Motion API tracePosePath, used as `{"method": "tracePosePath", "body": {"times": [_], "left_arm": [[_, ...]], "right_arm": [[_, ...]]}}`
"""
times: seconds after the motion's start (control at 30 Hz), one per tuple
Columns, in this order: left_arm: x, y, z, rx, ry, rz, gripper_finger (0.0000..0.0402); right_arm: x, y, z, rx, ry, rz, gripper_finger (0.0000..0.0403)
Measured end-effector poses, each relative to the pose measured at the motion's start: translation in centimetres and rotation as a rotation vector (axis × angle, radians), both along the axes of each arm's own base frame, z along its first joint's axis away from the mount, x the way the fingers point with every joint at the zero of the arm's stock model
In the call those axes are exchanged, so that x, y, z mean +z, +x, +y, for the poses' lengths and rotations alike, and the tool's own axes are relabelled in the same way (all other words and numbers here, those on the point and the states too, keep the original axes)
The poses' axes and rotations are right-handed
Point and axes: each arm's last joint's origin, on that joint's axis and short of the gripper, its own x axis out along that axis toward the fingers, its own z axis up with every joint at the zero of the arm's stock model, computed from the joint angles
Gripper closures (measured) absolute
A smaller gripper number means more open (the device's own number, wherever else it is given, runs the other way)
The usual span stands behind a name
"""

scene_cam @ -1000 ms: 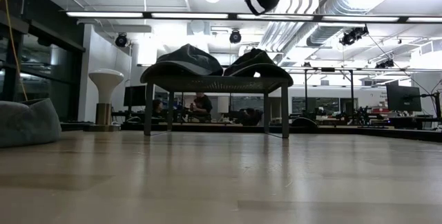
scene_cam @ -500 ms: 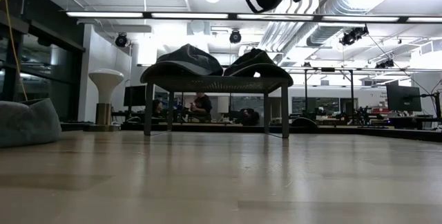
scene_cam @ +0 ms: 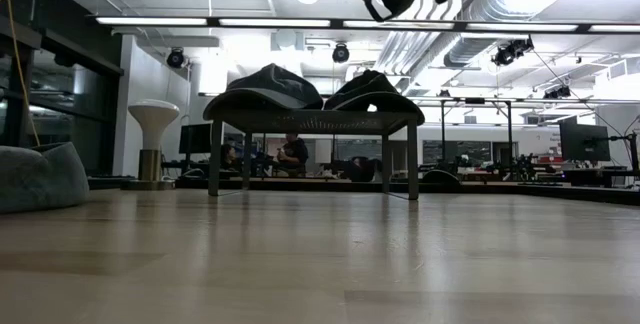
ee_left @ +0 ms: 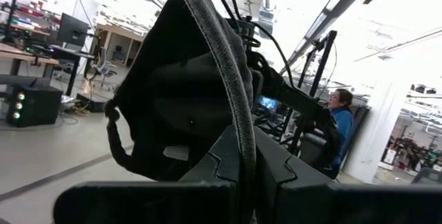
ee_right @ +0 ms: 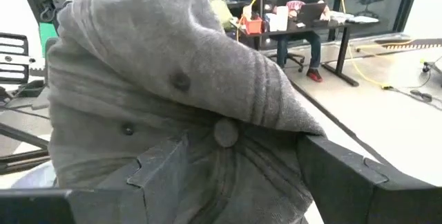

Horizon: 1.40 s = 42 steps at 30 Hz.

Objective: Pick & Place hat
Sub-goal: Stack the black cap on top of the other black cap on the shelf

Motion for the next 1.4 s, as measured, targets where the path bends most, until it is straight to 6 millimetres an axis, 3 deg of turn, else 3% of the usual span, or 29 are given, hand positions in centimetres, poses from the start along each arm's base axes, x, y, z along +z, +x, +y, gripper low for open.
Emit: {"method": "tracePosePath", "body": {"times": [0.27, 0.8, 1.17, 1.4], "left_arm": [[0.0, 0.0, 0.0, 0.002, 0.016, 0.003, 0.0396], [0.1, 0.0, -0.2, -0.061, 0.049, 0.007, 0.0396], [0.3, 0.0, -0.4, -0.107, 0.096, -0.009, 0.0396], [0.3, 0.0, -0.4, -0.114, 0.098, -0.014, 0.0396]], "right_arm": [[-0.7, -0.7, -0.5, -0.029, 0.021, 0.053, 0.0146], [-1.8, 2.7, -0.1, 0.225, 0.097, 0.018, 0.0146], [-1.4, 2.9, 0.3, 0.32, 0.102, -0.02, 0.0146], [0.6, -0.1, 0.6, 0.152, -0.05, -0.038, 0.0146]]}}
